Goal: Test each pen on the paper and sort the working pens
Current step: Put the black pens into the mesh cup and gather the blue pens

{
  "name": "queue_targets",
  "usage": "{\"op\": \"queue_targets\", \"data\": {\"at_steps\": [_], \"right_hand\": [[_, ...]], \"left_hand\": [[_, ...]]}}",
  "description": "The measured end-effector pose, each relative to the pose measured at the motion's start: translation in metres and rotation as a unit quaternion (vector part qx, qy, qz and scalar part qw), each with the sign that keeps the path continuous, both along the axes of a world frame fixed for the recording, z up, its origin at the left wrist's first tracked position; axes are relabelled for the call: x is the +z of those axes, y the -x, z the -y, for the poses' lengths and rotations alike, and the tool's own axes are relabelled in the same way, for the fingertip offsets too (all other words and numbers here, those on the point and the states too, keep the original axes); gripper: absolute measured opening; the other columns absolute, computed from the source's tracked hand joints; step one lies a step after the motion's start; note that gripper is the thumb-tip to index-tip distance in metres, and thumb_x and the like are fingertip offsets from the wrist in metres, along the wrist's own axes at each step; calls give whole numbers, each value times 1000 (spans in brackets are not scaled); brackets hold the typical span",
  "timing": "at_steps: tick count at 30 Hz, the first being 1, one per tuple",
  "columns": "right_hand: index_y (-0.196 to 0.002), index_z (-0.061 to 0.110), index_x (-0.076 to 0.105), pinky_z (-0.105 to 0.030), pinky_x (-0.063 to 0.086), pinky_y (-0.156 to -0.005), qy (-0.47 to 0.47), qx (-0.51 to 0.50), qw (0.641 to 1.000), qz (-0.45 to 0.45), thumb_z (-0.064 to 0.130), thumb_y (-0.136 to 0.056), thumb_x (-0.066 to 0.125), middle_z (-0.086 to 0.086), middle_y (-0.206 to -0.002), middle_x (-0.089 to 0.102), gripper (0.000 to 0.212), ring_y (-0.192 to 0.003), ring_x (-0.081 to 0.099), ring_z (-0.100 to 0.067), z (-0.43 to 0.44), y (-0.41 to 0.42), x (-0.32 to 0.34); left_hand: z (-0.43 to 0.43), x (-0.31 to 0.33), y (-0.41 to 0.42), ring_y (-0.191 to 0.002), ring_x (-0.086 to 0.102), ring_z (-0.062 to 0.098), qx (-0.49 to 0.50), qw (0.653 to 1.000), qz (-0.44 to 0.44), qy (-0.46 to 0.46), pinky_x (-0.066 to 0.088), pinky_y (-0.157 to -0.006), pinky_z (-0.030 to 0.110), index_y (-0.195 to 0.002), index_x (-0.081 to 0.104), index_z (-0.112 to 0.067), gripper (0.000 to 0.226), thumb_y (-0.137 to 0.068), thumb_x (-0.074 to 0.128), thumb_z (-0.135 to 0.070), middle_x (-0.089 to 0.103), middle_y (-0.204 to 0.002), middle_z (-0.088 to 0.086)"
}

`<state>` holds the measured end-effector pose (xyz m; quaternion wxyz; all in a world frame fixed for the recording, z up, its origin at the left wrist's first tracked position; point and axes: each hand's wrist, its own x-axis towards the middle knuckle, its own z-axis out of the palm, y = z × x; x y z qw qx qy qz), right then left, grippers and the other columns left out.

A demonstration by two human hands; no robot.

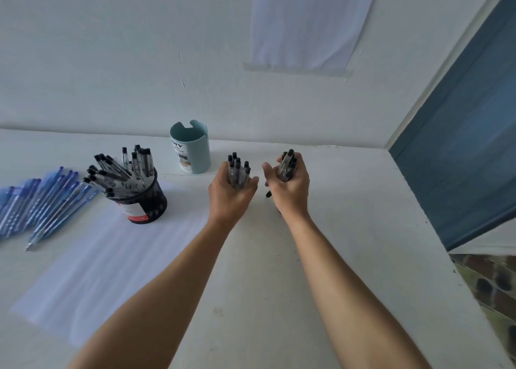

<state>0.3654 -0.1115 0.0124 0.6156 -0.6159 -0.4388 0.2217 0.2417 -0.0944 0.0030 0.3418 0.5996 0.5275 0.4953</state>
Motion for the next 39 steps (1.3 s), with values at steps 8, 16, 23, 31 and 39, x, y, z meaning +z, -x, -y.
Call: {"op": "queue_targets", "data": {"at_steps": [8,16,23,31,39], "right_hand": [[-80,25,49,-33,50,-54,21,-21,999,-28,44,-69,88,5,-64,55,45,-53,56,-21,-8,25,22],[-81,19,55,-20,45,-47,0,95,988,-121,20,-88,76,-3,-68,60,22,-57,56,-20,-15,98,52],[-78,18,51,-31,46,-51,-61,93,976,-187,25,-81,83,-12,-66,59,33,-51,55,-24,-31,167,80],[-74,22,51,-54,56,-65,-82,24,980,-177,31,-80,80,1,-65,60,30,-64,61,-43,-41,195,79],[-77,22,57,-54,56,-64,-65,-5,977,-201,29,-79,80,-2,-70,65,23,-58,57,-29,-34,197,66]], "left_hand": [[-5,36,22,-44,53,17,-7,994,87,58,40,-39,27,-90,51,9,36,-88,73,-19,58,-68,27],[-6,96,98,-51,60,9,87,988,118,-41,47,-48,23,-97,61,1,20,-90,70,-14,65,-67,8],[-21,115,164,-74,70,28,165,972,140,-96,59,-70,37,-101,51,-24,31,-84,77,-23,69,-88,17],[-25,106,176,-75,71,16,112,981,142,-68,60,-79,38,-111,52,-24,42,-79,76,-10,73,-86,-3],[-32,101,185,-76,64,23,142,954,-237,-120,44,-86,33,-101,71,-18,30,-102,43,-30,71,-74,0]]}}
